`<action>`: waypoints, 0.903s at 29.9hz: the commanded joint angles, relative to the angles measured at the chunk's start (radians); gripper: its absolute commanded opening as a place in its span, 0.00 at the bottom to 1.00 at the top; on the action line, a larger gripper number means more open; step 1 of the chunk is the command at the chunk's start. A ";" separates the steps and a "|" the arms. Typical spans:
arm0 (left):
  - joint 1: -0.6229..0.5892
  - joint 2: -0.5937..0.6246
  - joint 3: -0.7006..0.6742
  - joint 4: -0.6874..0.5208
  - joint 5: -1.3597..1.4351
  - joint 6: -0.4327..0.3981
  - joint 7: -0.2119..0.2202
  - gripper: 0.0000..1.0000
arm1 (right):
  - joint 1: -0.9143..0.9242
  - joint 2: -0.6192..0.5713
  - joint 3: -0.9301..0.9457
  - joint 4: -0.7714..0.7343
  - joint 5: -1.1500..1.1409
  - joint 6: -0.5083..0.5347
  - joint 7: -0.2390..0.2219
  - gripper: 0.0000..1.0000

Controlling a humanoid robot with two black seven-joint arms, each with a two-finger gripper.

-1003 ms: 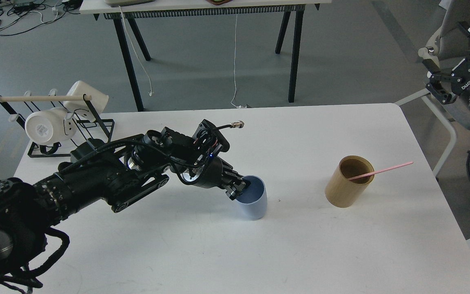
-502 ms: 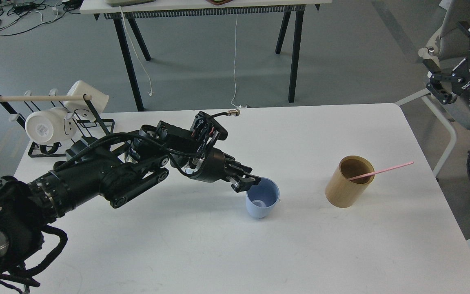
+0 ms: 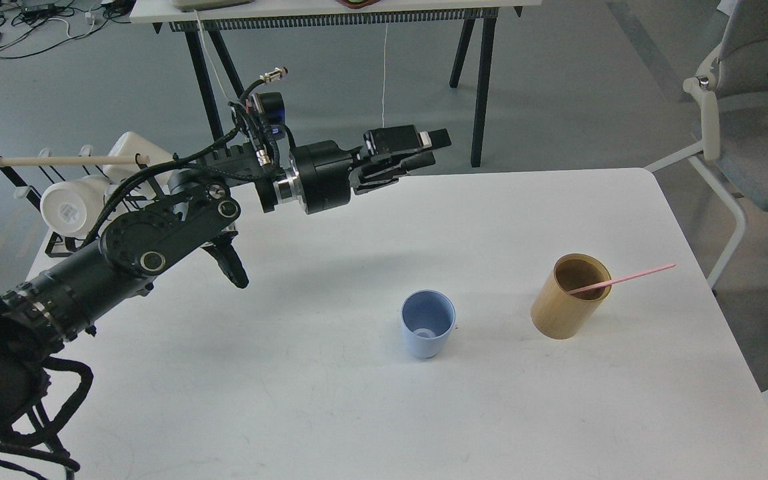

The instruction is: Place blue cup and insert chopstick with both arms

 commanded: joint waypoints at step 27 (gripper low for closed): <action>0.034 0.029 -0.034 0.039 -0.203 0.000 0.000 0.73 | -0.300 -0.047 -0.483 0.448 -1.020 -0.977 0.000 0.76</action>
